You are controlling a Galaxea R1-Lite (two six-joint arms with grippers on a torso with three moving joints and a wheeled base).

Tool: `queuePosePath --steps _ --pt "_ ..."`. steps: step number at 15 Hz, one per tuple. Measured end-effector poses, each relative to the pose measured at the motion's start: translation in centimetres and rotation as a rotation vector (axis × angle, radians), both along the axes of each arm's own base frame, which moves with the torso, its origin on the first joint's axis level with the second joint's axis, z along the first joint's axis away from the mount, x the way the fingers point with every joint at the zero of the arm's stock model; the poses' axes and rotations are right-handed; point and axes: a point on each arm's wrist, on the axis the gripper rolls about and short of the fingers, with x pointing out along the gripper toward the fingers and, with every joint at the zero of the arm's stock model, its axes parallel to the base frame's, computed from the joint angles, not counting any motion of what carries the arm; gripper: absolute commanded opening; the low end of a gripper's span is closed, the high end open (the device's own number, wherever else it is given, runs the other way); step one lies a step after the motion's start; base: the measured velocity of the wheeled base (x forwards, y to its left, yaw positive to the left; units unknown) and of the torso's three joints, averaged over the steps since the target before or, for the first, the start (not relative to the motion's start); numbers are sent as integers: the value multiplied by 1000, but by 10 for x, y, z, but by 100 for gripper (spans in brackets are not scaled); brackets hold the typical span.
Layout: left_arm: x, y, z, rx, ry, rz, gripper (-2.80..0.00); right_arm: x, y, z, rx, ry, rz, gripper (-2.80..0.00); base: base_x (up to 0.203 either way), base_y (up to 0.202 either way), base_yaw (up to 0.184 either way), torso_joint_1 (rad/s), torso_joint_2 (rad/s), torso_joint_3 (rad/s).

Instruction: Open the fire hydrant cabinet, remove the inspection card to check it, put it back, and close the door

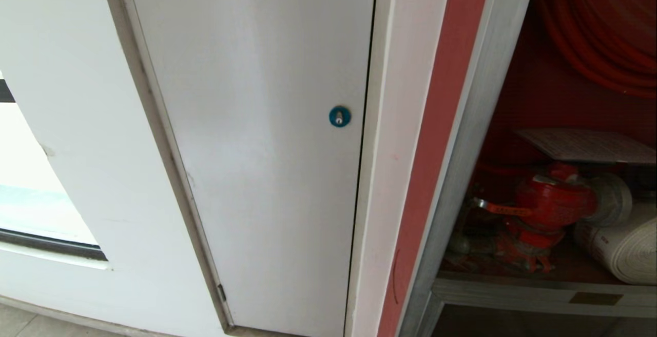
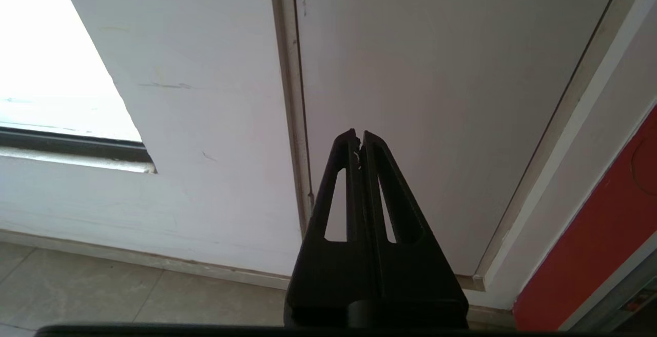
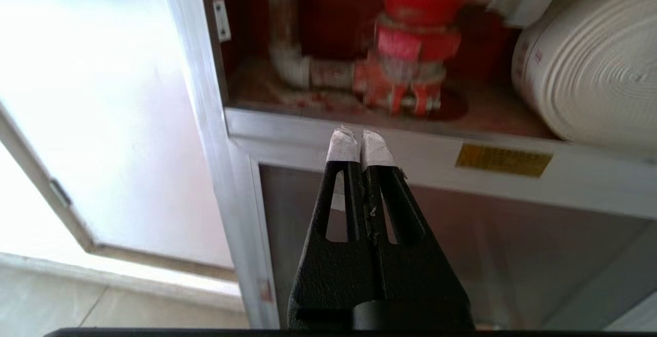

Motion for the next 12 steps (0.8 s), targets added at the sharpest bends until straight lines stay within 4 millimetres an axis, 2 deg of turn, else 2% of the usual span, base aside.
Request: queuePosePath --steps 12 --pt "0 0 0 0 0 0 -280 0 0 -1 7 4 0 -280 0 0 0 0 0 0"
